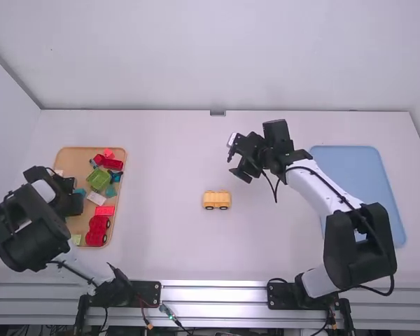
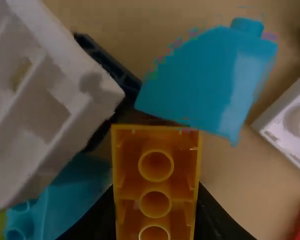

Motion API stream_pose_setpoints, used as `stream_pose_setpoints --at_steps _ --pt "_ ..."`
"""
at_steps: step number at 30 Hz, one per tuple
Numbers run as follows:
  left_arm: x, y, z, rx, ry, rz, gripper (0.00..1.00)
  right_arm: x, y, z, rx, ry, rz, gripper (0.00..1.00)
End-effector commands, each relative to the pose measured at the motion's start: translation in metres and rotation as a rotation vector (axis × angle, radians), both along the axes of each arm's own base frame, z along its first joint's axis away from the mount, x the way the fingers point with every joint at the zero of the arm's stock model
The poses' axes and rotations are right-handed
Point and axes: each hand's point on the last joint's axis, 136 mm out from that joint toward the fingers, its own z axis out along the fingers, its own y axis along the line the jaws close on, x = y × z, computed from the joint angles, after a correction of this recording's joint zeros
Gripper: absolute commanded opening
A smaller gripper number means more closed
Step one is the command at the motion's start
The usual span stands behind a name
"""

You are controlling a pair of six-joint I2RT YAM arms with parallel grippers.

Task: Assemble lego blocks to make yellow taxi

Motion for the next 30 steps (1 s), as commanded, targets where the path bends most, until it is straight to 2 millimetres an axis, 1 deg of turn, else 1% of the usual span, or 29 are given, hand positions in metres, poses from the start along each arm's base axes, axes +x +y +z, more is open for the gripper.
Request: stream_pose_setpoints --at_steps 1,4,6,8,9,10,11,13,14,15,16,17,18,19,21,23,24,26,27,29,30 --pt "0.009 0.012 0.02 0.008 -0.035 0.09 0.02 0.006 0.004 0.021 0.025 -0.047 0.004 0.99" --pt "0.031 0.0 0.048 -0.064 -0.13 0.081 0.02 0.01 0.01 0.028 0.07 -0.042 -0.032 0.99" --pt "0.047 -0.014 0.065 -0.117 -0.207 0.034 0.02 0.014 0.012 0.032 0.105 -0.035 -0.064 0.99" --pt "0.056 -0.026 0.079 -0.135 -0.264 -0.003 0.02 0.014 0.015 0.036 0.136 -0.03 -0.069 0.99" --pt "0.062 -0.036 0.09 -0.136 -0.299 -0.035 0.02 0.013 0.019 0.04 0.173 -0.021 -0.056 0.99" --pt "0.066 -0.044 0.096 -0.13 -0.319 -0.06 0.02 0.013 0.023 0.043 0.203 -0.014 -0.044 0.99" --pt "0.073 -0.059 0.105 -0.127 -0.354 -0.107 0.02 0.013 0.027 0.048 0.25 -0.006 -0.029 0.99" --pt "0.081 -0.074 0.114 -0.123 -0.397 -0.159 0.02 0.016 0.031 0.052 0.305 0.006 -0.015 0.99" --pt "0.089 -0.097 0.124 -0.123 -0.448 -0.255 0.02 0.018 0.035 0.053 0.344 0.018 -0.006 0.99" --pt "0.09 -0.103 0.126 -0.125 -0.461 -0.281 0.02 0.019 0.036 0.053 0.355 0.019 -0.004 0.99" --pt "0.095 -0.127 0.136 -0.141 -0.513 -0.38 0.02 0.021 0.04 0.054 0.39 0.028 0.011 0.99" --pt "0.098 -0.146 0.144 -0.159 -0.561 -0.459 0.02 0.022 0.044 0.054 0.419 0.036 0.028 0.99" --pt "0.102 -0.177 0.155 -0.202 -0.637 -0.576 0.02 0.02 0.053 0.054 0.461 0.051 0.064 0.99" --pt "0.103 -0.195 0.162 -0.229 -0.683 -0.646 0.02 0.019 0.057 0.055 0.481 0.057 0.085 0.99" --pt "0.103 -0.245 0.178 -0.307 -0.806 -0.837 0.02 0.012 0.069 0.059 0.558 0.073 0.182 0.99" --pt "0.102 -0.271 0.186 -0.361 -0.881 -0.927 0.02 0.008 0.075 0.063 0.609 0.087 0.237 0.99" --pt "0.1 -0.289 0.192 -0.415 -0.935 -0.983 0.02 0.002 0.08 0.07 0.664 0.105 0.301 0.99" --pt "0.095 -0.315 0.2 -0.505 -1.014 -1.068 0.02 -0.009 0.085 0.081 0.739 0.135 0.402 0.99" --pt "0.095 -0.319 0.201 -0.517 -1.025 -1.082 0.02 -0.01 0.086 0.083 0.749 0.142 0.415 0.99" --pt "0.087 -0.342 0.207 -0.601 -1.105 -1.212 0.02 -0.016 0.088 0.092 0.798 0.173 0.473 0.99" --pt "0.083 -0.348 0.209 -0.63 -1.132 -1.257 0.02 -0.017 0.089 0.094 0.81 0.187 0.485 0.99"
